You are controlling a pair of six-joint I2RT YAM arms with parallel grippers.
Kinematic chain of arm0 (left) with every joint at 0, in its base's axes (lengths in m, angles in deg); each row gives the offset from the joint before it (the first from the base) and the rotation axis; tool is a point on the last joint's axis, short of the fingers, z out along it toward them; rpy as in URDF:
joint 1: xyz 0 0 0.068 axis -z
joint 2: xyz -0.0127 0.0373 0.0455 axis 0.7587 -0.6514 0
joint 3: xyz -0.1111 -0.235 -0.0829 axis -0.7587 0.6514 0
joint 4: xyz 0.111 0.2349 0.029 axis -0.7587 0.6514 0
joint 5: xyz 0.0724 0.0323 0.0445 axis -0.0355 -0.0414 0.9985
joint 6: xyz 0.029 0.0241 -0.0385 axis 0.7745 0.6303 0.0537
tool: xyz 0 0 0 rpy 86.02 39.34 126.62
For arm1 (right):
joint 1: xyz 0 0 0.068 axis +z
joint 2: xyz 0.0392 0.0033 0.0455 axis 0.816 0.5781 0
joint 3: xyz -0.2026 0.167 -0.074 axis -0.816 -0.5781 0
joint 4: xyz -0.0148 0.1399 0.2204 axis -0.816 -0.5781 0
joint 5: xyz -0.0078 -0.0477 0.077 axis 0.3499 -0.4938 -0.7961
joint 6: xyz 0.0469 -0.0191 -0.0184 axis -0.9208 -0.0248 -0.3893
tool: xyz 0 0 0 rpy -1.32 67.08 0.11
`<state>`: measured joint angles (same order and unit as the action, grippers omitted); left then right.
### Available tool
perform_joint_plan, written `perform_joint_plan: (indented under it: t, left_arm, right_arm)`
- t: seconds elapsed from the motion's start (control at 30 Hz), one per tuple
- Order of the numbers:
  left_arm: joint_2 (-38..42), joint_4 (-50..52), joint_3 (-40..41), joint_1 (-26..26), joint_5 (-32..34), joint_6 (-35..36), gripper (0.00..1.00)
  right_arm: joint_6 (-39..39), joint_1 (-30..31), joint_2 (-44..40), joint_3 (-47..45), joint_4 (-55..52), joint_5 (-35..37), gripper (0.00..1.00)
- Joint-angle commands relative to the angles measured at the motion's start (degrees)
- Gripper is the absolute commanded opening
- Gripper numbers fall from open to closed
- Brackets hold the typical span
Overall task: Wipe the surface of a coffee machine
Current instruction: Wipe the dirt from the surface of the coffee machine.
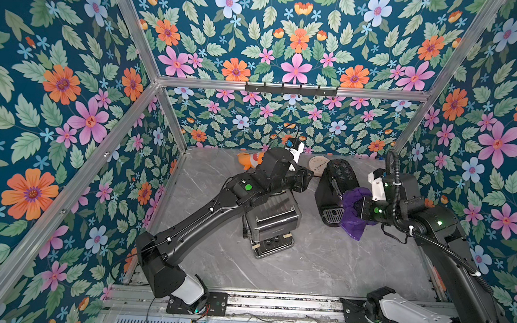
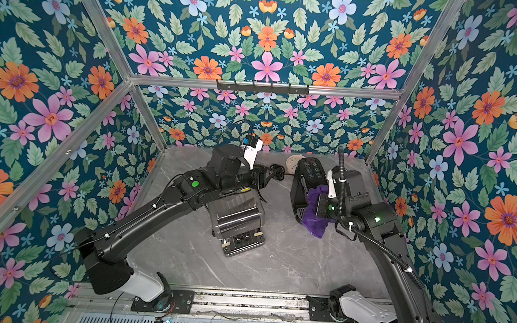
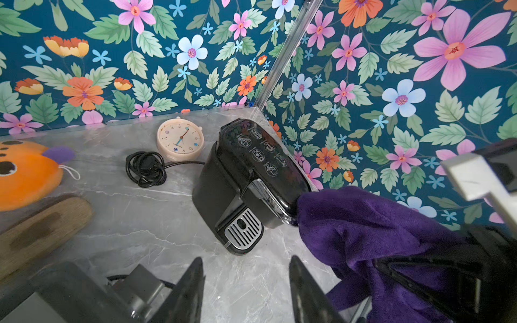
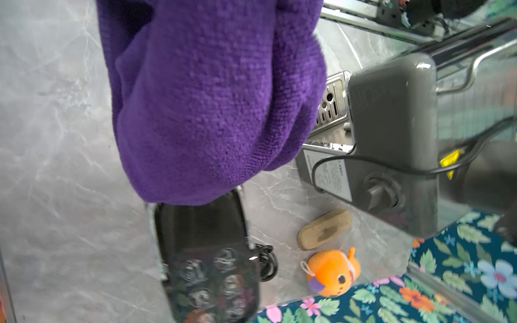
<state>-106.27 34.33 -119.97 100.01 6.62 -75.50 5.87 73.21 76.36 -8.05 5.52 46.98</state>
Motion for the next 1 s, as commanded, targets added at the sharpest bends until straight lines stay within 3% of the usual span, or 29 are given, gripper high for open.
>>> perform_joint_plan:
  t: [0.0,0.3,0.47,0.63,0.97]
  left_arm:
    - [-2.00,-0.68,-2.39,-0.03,-2.36,0.54,0.50]
    - [-11.84,1.59,-11.38,0.06,-8.24,-0.04,0.50]
    - [-17.35,1.32,-15.96,0.15,-9.48,0.49,0.50]
    - [-21.47,1.87,-19.93,0.67,-10.97,0.32,0.49]
    - [-24.42,4.60,-23.41,0.86,-7.19,3.49,0.49]
  right_arm:
    - [-1.67,-5.17,-1.14,-3.22,2.55,-8.34,0.00]
    - [-3.64,-22.90,-2.97,-15.21,12.60,-28.48,0.00]
    - [-4.67,-30.57,-3.14,-18.20,16.08,-34.61,0.00]
    - [-4.99,-32.59,-3.04,-17.88,16.77,-35.70,0.00]
    - [-1.20,-33.08,-2.26,-16.42,13.65,-33.10,0.00]
